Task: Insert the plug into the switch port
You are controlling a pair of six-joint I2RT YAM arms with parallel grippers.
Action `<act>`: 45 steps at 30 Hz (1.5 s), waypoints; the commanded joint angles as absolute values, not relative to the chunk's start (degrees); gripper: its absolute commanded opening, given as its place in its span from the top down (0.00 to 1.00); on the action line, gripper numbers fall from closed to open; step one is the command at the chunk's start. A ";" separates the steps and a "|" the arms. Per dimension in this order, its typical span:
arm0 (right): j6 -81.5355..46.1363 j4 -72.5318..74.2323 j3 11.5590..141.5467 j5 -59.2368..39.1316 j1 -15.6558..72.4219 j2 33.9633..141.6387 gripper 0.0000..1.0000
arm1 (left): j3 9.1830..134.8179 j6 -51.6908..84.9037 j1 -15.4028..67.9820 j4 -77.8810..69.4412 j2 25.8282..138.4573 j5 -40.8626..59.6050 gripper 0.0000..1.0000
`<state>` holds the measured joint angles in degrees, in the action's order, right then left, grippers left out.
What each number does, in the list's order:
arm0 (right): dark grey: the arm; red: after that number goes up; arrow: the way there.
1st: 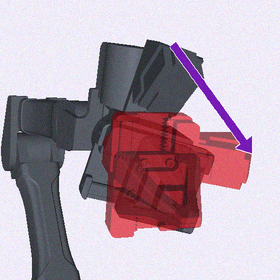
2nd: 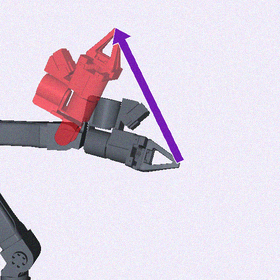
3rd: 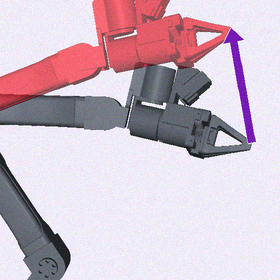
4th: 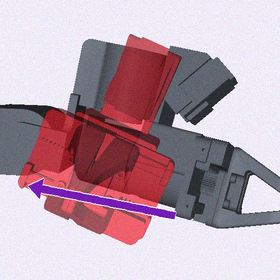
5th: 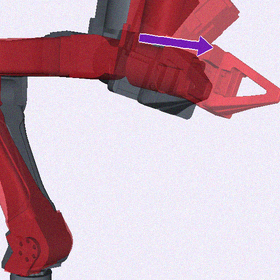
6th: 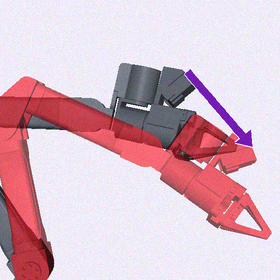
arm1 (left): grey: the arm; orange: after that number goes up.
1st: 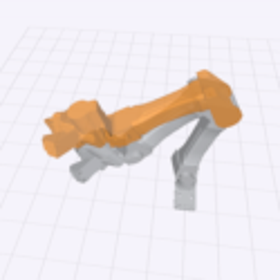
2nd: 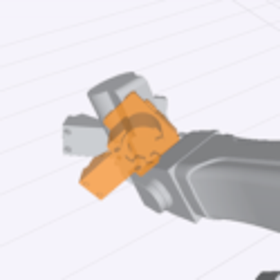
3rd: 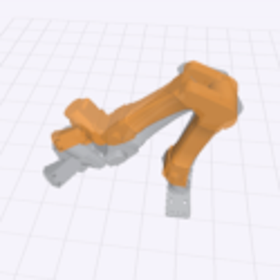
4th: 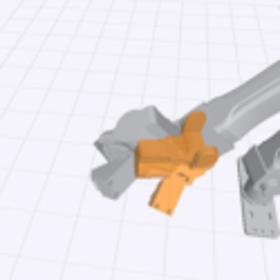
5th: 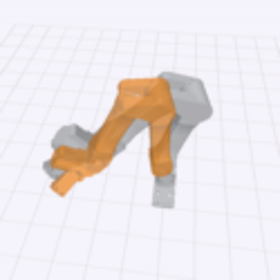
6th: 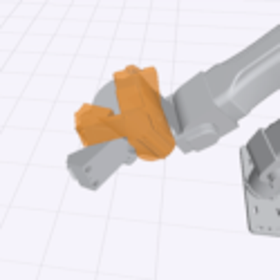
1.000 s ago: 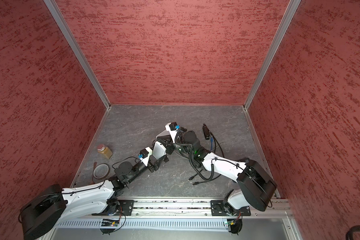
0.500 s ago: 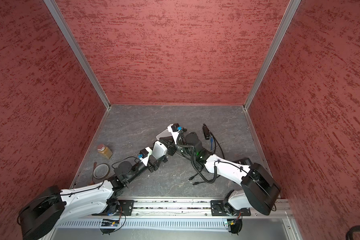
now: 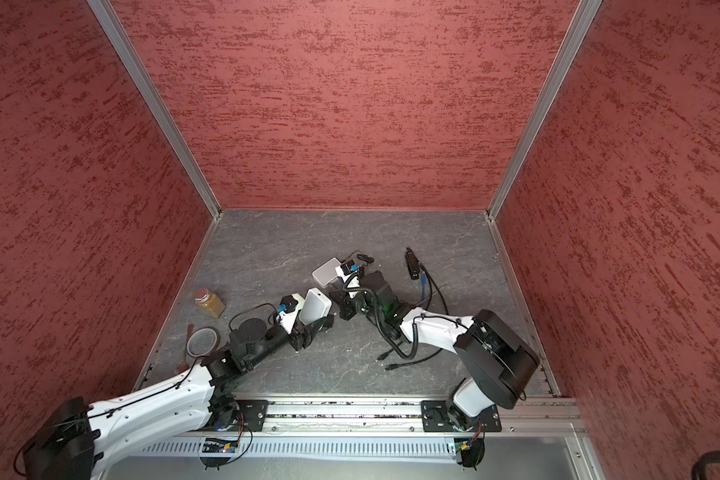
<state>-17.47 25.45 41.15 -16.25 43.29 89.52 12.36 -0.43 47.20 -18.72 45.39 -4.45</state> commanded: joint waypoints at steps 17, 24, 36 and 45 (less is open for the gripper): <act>-16.35 24.59 41.77 -16.25 40.25 95.39 0.88 | 24.57 20.55 29.22 6.67 51.71 -11.85 0.52; -16.48 24.62 41.48 -16.76 40.25 94.87 0.86 | 33.22 25.66 23.82 11.85 66.62 -17.14 0.52; -16.56 24.34 41.27 -16.90 40.25 93.52 0.83 | 39.57 29.99 20.83 17.13 82.17 -16.22 0.43; -16.45 24.48 41.07 -17.09 40.25 93.16 0.82 | 39.02 31.20 20.31 17.24 84.97 -14.68 0.25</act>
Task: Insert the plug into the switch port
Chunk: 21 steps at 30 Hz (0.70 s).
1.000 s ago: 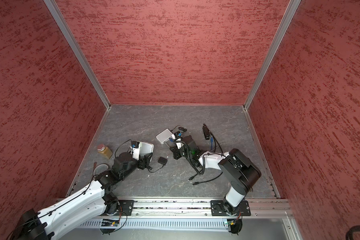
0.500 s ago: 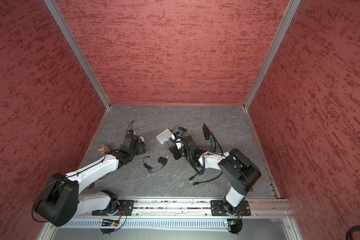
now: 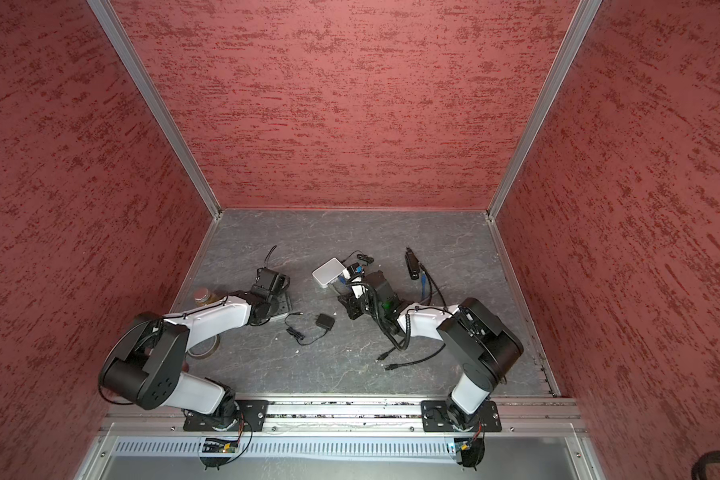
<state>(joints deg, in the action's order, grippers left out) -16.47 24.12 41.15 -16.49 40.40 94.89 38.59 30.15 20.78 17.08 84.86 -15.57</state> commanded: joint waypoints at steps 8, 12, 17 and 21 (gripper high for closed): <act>-16.52 24.48 40.97 -17.19 40.25 93.08 0.82 | 38.18 31.55 20.63 17.84 82.37 -13.45 0.12; -16.32 24.00 41.05 -17.07 40.25 92.78 0.81 | 37.58 32.10 21.71 19.99 78.34 -12.92 0.13; -15.93 23.38 41.15 -16.76 40.30 92.58 0.81 | 36.20 34.36 25.18 24.95 72.80 -13.00 0.20; -16.01 23.35 41.26 -17.03 40.28 92.54 0.81 | 34.47 37.18 28.19 28.15 70.22 -12.04 0.24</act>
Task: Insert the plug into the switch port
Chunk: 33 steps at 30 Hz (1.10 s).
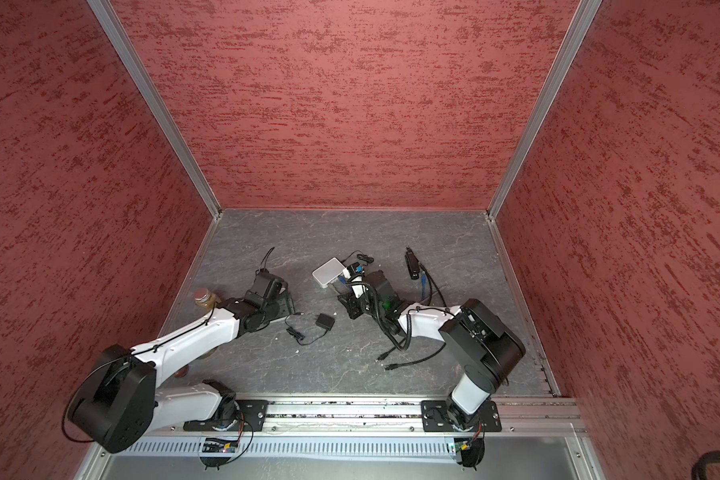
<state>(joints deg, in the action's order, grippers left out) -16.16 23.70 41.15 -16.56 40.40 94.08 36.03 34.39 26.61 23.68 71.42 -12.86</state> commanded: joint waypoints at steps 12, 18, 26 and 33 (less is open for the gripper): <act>-16.15 22.70 42.09 -17.75 40.33 92.73 0.81 | 32.22 41.31 32.78 25.96 72.54 -11.70 0.46; -16.00 21.56 42.25 -17.58 40.34 92.41 0.81 | 32.76 40.19 32.87 22.36 75.26 -11.49 0.62; -14.77 19.81 42.82 -17.18 40.34 91.77 0.81 | 33.14 36.94 34.04 19.08 75.88 -11.41 0.91; -8.90 16.91 43.24 -17.41 40.34 90.18 0.81 | 36.66 25.53 37.59 18.76 73.27 -11.59 1.00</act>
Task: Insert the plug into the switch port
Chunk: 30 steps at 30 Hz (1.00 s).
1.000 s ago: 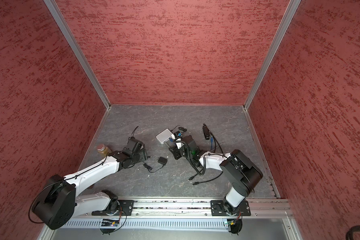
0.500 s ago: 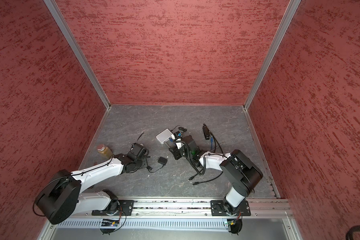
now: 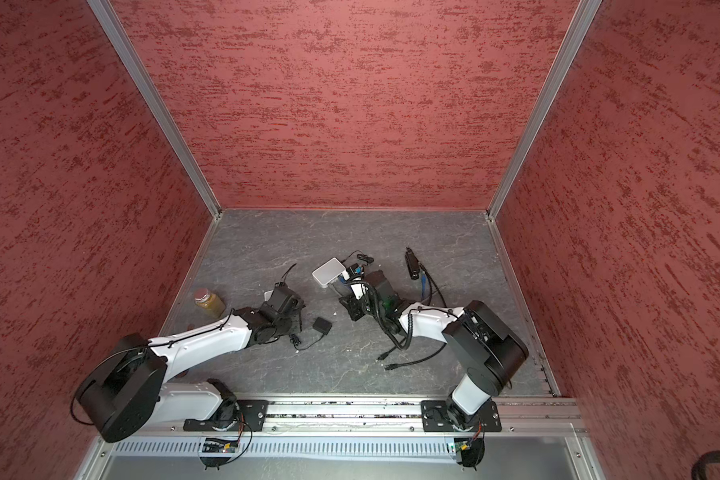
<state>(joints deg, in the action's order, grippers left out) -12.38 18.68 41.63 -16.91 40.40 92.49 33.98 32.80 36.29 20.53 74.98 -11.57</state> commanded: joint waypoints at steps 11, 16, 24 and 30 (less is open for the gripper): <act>-7.30 5.16 47.08 -19.40 39.95 85.24 0.81 | 40.74 -6.99 51.19 8.76 74.27 -19.37 1.00; -10.40 1.27 46.70 -21.12 37.52 80.87 0.81 | 36.45 -19.37 52.15 -1.76 72.68 -19.78 1.00; -7.78 -4.04 46.62 -29.39 35.60 75.50 0.81 | 29.80 -36.52 51.56 -16.07 67.50 -11.97 1.00; -5.99 -8.87 47.84 -35.95 35.60 76.37 0.82 | 27.17 -45.66 49.42 -21.05 64.31 -4.46 1.00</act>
